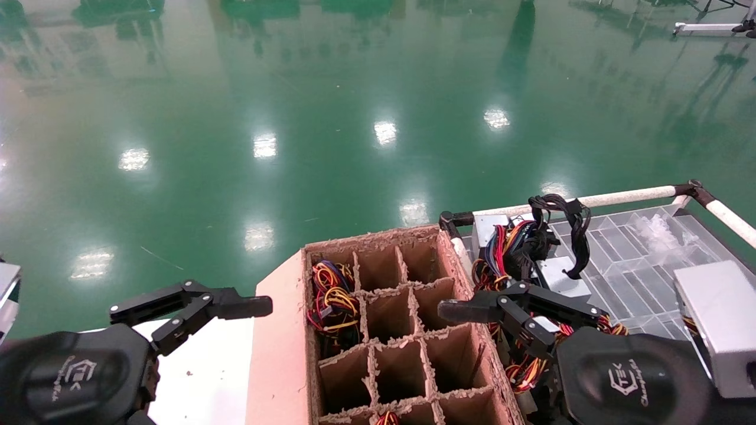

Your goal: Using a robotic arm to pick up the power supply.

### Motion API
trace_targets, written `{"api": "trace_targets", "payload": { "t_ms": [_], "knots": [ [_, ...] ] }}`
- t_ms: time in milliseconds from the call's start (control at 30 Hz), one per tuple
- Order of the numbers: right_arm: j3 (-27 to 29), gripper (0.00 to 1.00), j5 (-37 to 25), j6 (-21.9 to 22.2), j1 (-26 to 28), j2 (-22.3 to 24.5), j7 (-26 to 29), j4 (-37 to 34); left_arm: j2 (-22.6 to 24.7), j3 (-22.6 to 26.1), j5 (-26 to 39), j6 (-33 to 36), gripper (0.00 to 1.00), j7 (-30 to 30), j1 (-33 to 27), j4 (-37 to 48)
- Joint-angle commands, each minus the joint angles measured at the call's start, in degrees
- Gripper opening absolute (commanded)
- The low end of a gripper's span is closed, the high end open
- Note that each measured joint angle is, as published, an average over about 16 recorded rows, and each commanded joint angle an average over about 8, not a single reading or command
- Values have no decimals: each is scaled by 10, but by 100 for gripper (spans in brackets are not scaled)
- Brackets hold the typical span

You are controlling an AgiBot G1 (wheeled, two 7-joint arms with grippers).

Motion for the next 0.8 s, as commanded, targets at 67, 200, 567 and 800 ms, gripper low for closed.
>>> {"api": "trace_targets", "payload": {
  "t_ms": [67, 200, 567, 800],
  "knots": [
    [0, 100, 0, 0, 0, 0, 0, 0, 0, 0, 0, 0, 19, 0, 0, 0],
    [0, 100, 0, 0, 0, 0, 0, 0, 0, 0, 0, 0, 0, 0, 0, 0],
    [0, 100, 0, 0, 0, 0, 0, 0, 0, 0, 0, 0, 0, 0, 0, 0],
    [0, 100, 0, 0, 0, 0, 0, 0, 0, 0, 0, 0, 0, 0, 0, 0]
  ]
}}
